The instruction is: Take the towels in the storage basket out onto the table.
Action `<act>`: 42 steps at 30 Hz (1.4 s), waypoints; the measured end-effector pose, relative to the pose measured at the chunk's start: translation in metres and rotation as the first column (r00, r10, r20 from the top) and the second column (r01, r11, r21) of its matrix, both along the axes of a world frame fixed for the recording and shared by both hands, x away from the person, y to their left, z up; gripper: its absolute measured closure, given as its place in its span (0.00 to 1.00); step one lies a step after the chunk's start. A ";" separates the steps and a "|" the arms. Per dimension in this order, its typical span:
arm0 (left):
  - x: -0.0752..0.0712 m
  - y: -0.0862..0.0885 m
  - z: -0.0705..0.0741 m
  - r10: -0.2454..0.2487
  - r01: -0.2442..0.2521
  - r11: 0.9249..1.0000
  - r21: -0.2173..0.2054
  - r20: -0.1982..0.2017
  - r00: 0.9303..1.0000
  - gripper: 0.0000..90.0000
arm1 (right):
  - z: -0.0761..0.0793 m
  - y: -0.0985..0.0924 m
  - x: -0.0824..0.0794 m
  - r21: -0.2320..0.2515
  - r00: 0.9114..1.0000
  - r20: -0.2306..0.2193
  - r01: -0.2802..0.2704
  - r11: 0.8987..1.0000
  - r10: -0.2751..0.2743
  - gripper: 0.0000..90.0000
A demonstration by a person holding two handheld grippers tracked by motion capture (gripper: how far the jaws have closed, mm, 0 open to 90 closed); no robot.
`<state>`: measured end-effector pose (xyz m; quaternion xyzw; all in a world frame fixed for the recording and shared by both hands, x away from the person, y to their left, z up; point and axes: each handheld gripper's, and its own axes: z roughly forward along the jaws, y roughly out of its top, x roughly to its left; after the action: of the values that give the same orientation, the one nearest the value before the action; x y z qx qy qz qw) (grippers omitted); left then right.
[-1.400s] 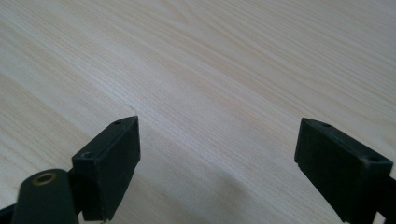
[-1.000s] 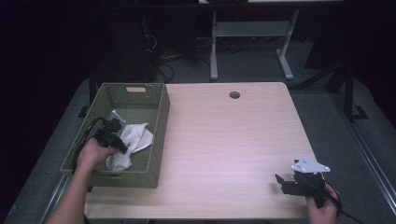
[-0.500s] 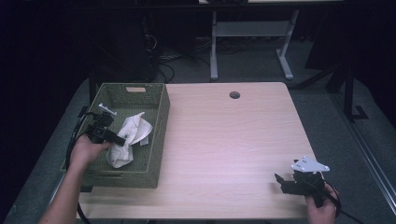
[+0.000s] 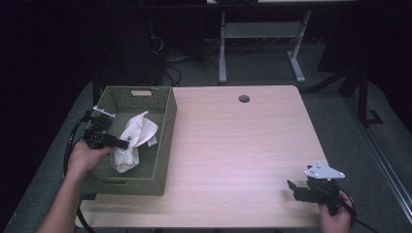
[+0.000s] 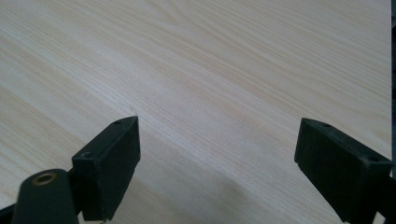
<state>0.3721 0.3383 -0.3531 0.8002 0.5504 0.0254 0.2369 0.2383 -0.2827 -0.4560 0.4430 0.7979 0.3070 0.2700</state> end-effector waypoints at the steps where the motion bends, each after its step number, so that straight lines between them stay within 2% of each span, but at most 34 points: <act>1: 0.000 0.001 0.002 0.001 -0.001 1.000 -0.006 0.003 1.000 0.84 | 0.000 0.000 0.000 0.000 1.000 0.000 0.000 1.000 0.000 0.15; 12: -0.005 0.008 0.019 0.018 -0.014 0.997 -0.077 0.053 0.998 0.84 | 0.000 0.000 0.000 0.002 1.000 0.002 0.003 1.000 -0.003 0.15; 19: -0.008 0.011 0.028 0.024 -0.017 0.995 -0.101 0.071 0.997 0.84 | 0.000 0.002 0.001 0.001 1.000 0.003 0.004 1.000 -0.004 0.15; 26: -0.011 0.015 0.036 0.050 -0.038 0.991 -0.132 0.094 0.994 0.84 | 0.000 0.001 0.001 0.005 1.000 0.003 0.007 1.000 -0.007 0.15; 42: -0.012 0.017 0.058 0.064 -0.036 0.975 -0.220 0.120 0.991 0.84 | 0.000 0.002 0.001 0.007 1.000 0.001 0.011 1.000 -0.011 0.15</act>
<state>0.3600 0.3549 -0.2952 0.7520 0.5537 0.0218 0.3569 0.2389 -0.2808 -0.4564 0.4481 0.7942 0.3087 0.2704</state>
